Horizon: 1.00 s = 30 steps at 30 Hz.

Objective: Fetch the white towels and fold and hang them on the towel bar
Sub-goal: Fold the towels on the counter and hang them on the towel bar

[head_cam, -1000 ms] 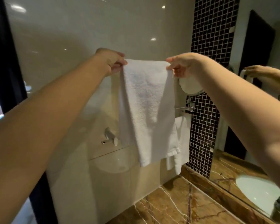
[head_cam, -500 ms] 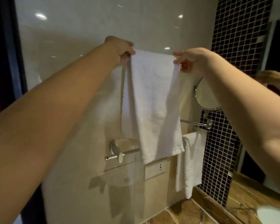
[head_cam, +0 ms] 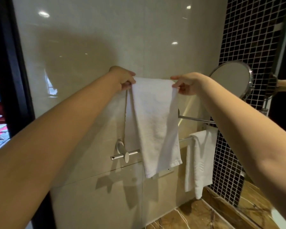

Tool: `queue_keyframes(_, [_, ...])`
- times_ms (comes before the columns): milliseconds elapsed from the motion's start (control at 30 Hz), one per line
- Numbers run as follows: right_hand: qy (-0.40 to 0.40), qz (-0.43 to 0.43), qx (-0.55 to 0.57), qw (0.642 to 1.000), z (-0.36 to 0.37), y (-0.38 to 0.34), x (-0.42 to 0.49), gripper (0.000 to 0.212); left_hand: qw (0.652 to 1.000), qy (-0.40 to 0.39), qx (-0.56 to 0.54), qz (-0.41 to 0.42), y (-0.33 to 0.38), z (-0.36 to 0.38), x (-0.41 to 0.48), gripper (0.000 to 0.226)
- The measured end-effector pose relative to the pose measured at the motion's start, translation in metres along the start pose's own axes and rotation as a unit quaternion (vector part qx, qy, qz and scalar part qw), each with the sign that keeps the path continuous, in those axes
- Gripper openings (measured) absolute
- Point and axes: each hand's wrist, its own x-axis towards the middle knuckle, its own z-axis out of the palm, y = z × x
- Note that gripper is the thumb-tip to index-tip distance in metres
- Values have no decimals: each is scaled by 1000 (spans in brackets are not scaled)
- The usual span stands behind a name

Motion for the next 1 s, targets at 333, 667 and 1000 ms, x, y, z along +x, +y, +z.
queue_keyframes(333, [-27, 70, 13, 997, 27, 96, 5, 49, 993, -35, -4, -116, -84, 13, -20, 35])
queue_keyframes(667, [10, 117, -3, 993, 40, 148, -9, 23, 981, -34, 26, -187, -139, 28, -41, 29])
queue_keyframes(1000, [36, 145, -48, 988, 50, 180, -17, 35, 964, -74, 176, -184, -154, 40, -50, 22])
